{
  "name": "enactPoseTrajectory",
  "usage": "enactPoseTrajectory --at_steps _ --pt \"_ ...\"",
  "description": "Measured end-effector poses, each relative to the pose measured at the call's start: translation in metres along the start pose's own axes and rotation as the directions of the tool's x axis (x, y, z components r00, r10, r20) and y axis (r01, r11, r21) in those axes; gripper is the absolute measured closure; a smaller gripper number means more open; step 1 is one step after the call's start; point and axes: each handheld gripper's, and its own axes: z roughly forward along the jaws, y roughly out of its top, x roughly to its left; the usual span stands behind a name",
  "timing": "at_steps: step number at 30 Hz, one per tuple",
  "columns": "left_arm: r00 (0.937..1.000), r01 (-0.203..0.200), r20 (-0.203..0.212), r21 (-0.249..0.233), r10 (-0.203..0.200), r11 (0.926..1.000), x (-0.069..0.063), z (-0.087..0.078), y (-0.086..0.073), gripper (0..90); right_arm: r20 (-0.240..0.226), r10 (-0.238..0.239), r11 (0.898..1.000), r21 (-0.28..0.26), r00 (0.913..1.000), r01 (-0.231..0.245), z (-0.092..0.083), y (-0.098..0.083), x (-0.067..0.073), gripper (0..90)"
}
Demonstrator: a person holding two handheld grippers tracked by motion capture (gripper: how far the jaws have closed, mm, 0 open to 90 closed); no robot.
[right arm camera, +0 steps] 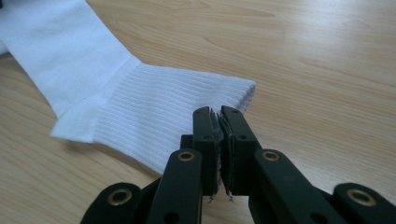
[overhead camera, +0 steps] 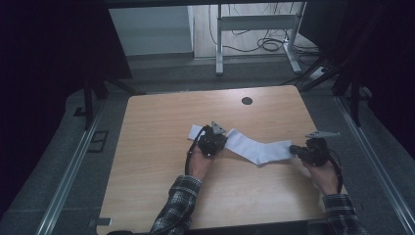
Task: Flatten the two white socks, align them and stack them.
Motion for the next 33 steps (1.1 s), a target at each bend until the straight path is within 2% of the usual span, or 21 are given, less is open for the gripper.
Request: enactPoseTrajectory --at_steps 8,11,12,15,17,18,19,20,24,26,28,33 --pt "0.9999 0.016 0.004 -0.013 -0.016 0.9998 0.004 -0.037 -0.02 86.1 -0.046 -0.044 0.999 -0.007 0.998 0.043 0.0 0.006 0.02 84.9" --pt "0.9997 0.02 -0.01 -0.012 -0.02 0.9997 0.005 -0.053 -0.033 86.0 -0.086 -0.053 0.999 -0.006 0.9949 0.053 0.001 0.009 0.03 84.9" --pt "0.9997 0.02 -0.01 -0.012 -0.02 0.9997 0.005 -0.053 -0.033 86.0 -0.086 -0.053 0.999 -0.006 0.9949 0.053 0.001 0.009 0.03 84.9" --pt "0.9992 0.037 -0.014 -0.02 -0.037 0.9991 0.006 -0.065 -0.044 86.0 -0.116 -0.077 0.997 -0.007 0.9903 0.077 0.003 0.011 0.044 84.8" --pt "0.9987 0.048 -0.016 -0.022 -0.048 0.9986 0.008 -0.074 -0.052 86.0 -0.124 -0.083 0.997 -0.006 0.9888 0.083 0.004 0.012 0.047 84.8" --pt "0.9984 0.054 -0.017 -0.024 -0.054 0.9983 0.008 -0.078 -0.056 86.0 -0.139 -0.094 0.996 -0.004 0.9859 0.094 0.006 0.012 0.054 84.8" --pt "0.9978 0.062 -0.021 -0.029 -0.063 0.9976 0.008 -0.087 -0.064 86.0 -0.147 -0.098 0.995 0.0 0.9842 0.1 0.007 0.013 0.058 84.8" --pt "0.9978 0.062 -0.021 -0.029 -0.063 0.9976 0.008 -0.087 -0.064 86.0 -0.147 -0.098 0.995 0.0 0.9842 0.1 0.007 0.013 0.058 84.8" --pt "0.9965 0.077 -0.032 -0.033 -0.078 0.9965 0.009 -0.104 -0.083 86.0 -0.181 -0.125 0.992 0.014 0.9755 0.129 0.012 0.014 0.074 84.8" --pt "0.9955 0.087 -0.036 -0.021 -0.087 0.996 0.009 -0.11 -0.096 85.9 -0.196 -0.148 0.987 0.027 0.9694 0.156 0.018 0.013 0.084 84.8" --pt "0.9954 0.086 -0.042 -0.012 -0.086 0.9962 0.009 -0.111 -0.1 85.7 -0.201 -0.159 0.985 0.039 0.9666 0.17 0.022 0.012 0.089 84.6" --pt "0.991 0.132 -0.03 0.03 -0.131 0.9908 0.013 -0.107 -0.122 85.1 -0.205 -0.169 0.979 0.077 0.964 0.188 0.031 0.009 0.094 84.1"
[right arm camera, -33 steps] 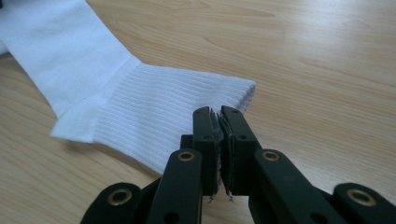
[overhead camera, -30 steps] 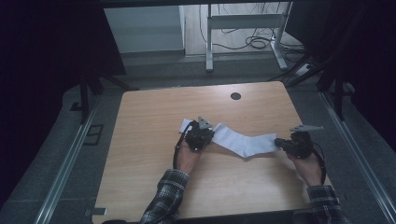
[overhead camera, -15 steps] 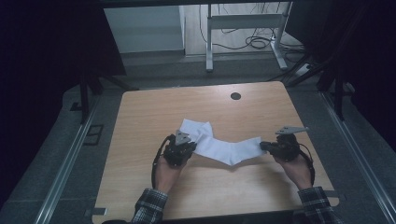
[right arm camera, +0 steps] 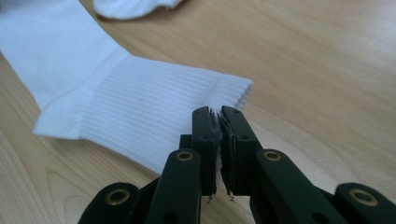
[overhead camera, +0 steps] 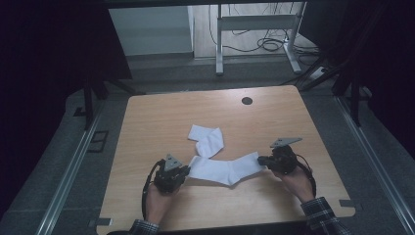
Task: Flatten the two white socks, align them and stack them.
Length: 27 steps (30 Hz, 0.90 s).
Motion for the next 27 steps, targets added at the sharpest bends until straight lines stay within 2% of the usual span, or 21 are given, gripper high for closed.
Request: enactPoseTrajectory --at_steps 2,5,12,17,21,24,27 --pt "0.9999 0.012 0.008 0.025 -0.012 0.9996 0.001 0.005 -0.006 84.4 -0.004 0.0 1.0 0.019 1.0 0.0 0.005 -0.002 0.001 83.6" --pt "1.0 0.007 -0.002 0.05 -0.007 0.9987 0.0 0.009 -0.008 82.1 0.011 -0.008 0.999 0.043 0.9999 0.007 0.009 -0.005 0.001 83.0" --pt "0.9996 0.024 -0.016 0.001 -0.024 0.9997 0.005 0.002 -0.001 64.2 0.028 -0.003 1.0 0.019 0.9996 0.002 0.003 -0.005 -0.004 76.7" --pt "0.9991 0.028 -0.03 -0.024 -0.029 0.9993 0.01 0.0 0.009 57.0 0.048 0.005 1.0 0.004 0.9988 -0.005 -0.001 -0.006 -0.009 72.0" --pt "0.9988 0.023 -0.042 -0.041 -0.025 0.9989 0.014 0.003 0.022 51.9 0.093 -0.001 1.0 -0.004 0.9957 0.001 -0.006 -0.009 -0.017 63.7" --pt "0.9986 0.019 -0.047 -0.046 -0.022 0.9988 0.017 0.007 0.031 50.5 0.1 -0.003 1.0 -0.003 0.995 0.003 -0.006 -0.011 -0.02 60.5" --pt "0.9984 0.019 -0.053 -0.046 -0.021 0.9988 0.02 0.013 0.042 49.8 0.126 -0.007 1.0 0.0 0.9919 0.007 -0.007 -0.014 -0.027 55.2"
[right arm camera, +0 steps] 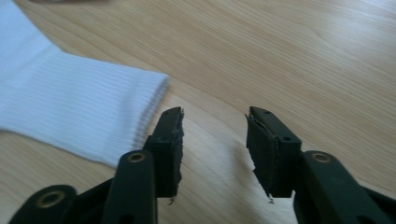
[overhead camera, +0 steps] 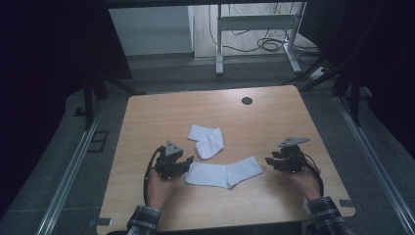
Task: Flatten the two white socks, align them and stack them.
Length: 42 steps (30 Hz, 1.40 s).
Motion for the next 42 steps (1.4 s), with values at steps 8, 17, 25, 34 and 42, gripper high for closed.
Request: enactPoseTrajectory --at_steps 8,17,25,34,42 --pt "0.9998 0.009 -0.02 0.013 -0.009 0.9999 0.01 0.026 0.021 50.0 0.042 0.035 0.999 -0.001 0.9985 -0.035 -0.002 -0.01 -0.022 44.8" --pt "0.9997 0.005 -0.025 0.082 -0.003 0.9967 0.008 0.063 0.028 50.6 0.092 0.033 0.999 0.006 0.9953 -0.033 0.002 -0.023 -0.04 36.6" --pt "0.9994 0.001 -0.033 0.155 0.004 0.988 0.009 0.081 0.023 59.3 0.093 0.032 0.999 -0.022 0.9952 -0.03 0.005 -0.026 -0.042 24.1" --pt "0.9992 0.017 0.034 0.061 -0.019 0.998 0.003 0.067 0.044 85.5 0.094 0.038 0.999 -0.035 0.9948 -0.035 0.007 -0.027 -0.039 20.7" --pt "0.9965 -0.016 0.082 -0.03 0.019 0.9994 -0.012 0.046 0.093 85.7 0.099 0.039 0.999 -0.038 0.9944 -0.035 0.008 -0.028 -0.038 18.8"
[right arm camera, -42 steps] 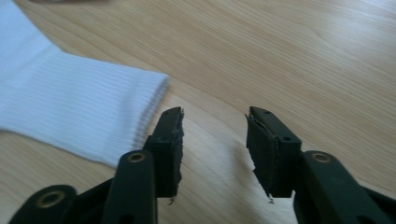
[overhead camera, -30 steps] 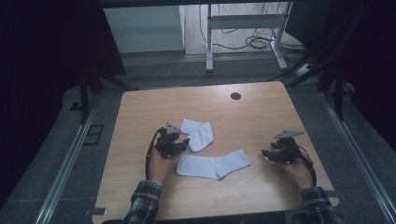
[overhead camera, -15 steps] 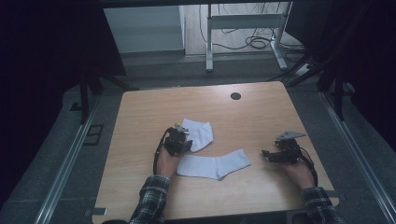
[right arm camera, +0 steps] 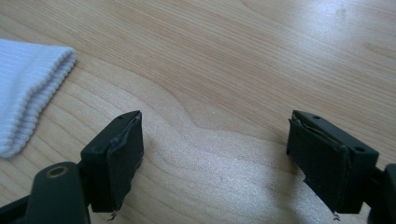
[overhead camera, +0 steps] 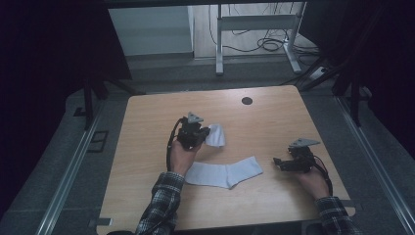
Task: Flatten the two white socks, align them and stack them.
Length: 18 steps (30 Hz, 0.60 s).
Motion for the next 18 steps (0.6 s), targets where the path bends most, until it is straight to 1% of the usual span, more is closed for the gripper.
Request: enactPoseTrajectory --at_steps 3,5,10,13,14,16,18 --pt "0.9997 -0.014 0.017 -0.019 0.015 0.9997 -0.009 -0.001 0.017 85.8 -0.001 0.001 1.0 -0.003 1.0 -0.001 0.0 0.0 0.0 18.4" --pt "0.999 -0.034 0.029 -0.027 0.035 0.9991 -0.017 0.001 0.029 85.8 -0.002 -0.001 1.0 -0.004 1.0 0.001 0.001 0.0 0.0 18.3" --pt "0.9959 -0.068 0.057 -0.055 0.071 0.9962 -0.036 0.004 0.048 85.8 0.0 -0.003 1.0 -0.003 1.0 0.003 0.0 0.0 0.0 18.3" --pt "0.9934 -0.088 0.067 -0.08 0.093 0.993 -0.046 0.002 0.061 85.8 -0.003 -0.002 1.0 -0.005 1.0 0.002 0.001 0.0 0.001 18.2" --pt "0.9927 -0.096 0.065 -0.091 0.102 0.9912 -0.048 0.0 0.067 85.8 -0.003 -0.002 1.0 -0.005 1.0 0.002 0.001 0.0 0.001 18.3" --pt "0.9913 -0.098 0.075 -0.127 0.108 0.9871 -0.052 -0.009 0.078 85.8 -0.003 -0.002 1.0 -0.006 1.0 0.002 0.001 0.0 0.001 18.3" --pt "0.99 -0.106 0.075 -0.167 0.12 0.9802 -0.055 -0.022 0.089 85.9 -0.003 -0.003 1.0 -0.006 1.0 0.003 0.001 0.0 0.001 18.3"
